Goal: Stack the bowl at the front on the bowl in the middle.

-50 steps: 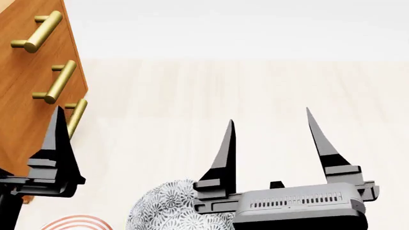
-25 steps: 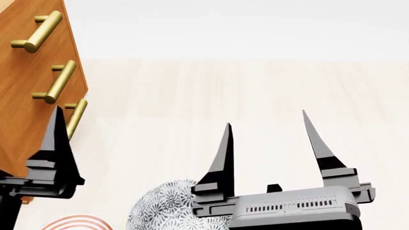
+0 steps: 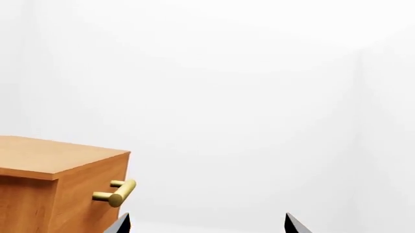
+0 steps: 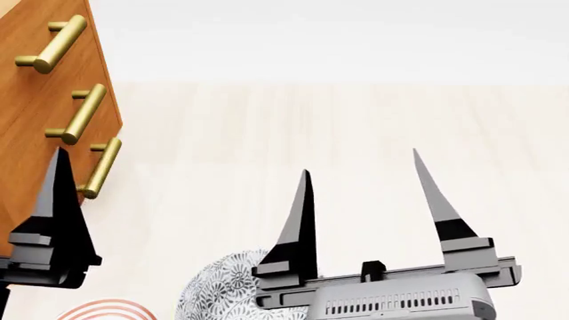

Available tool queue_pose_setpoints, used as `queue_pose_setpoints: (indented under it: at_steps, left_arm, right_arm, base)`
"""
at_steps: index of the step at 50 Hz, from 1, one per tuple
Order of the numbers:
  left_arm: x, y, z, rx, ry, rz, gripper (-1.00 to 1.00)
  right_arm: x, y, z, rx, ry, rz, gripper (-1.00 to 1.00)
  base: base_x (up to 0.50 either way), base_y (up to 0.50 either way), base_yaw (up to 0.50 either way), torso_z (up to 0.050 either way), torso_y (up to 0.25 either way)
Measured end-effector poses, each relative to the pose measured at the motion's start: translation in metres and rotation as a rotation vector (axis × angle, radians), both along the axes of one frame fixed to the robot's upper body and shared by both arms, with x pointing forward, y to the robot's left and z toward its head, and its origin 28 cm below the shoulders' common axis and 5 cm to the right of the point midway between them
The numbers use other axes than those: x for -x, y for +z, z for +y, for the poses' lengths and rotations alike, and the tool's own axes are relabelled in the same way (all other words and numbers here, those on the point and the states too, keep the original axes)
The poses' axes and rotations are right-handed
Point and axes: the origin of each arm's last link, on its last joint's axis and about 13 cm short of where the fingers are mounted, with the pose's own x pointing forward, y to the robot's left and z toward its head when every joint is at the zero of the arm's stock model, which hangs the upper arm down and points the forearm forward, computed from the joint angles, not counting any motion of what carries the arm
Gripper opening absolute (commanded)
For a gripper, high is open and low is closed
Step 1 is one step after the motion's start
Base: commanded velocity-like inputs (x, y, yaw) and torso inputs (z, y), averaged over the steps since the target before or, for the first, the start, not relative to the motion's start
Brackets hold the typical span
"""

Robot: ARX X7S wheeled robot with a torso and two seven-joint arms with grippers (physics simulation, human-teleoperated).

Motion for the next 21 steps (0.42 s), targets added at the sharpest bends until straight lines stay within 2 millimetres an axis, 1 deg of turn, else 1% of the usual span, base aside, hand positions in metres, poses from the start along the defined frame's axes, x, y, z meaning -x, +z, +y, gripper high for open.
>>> queue_pose_setpoints:
  at_steps: [21]
  left_arm:
    - [0.0076,0.0053,0.0009,0.011,-0.010,-0.029,1.00]
  right_arm:
    - [0.0052,0.0046,0.0038,0.024,0.011,-0.023,1.00]
  base:
    - [0.00,0.00,0.00,0.000,0.000]
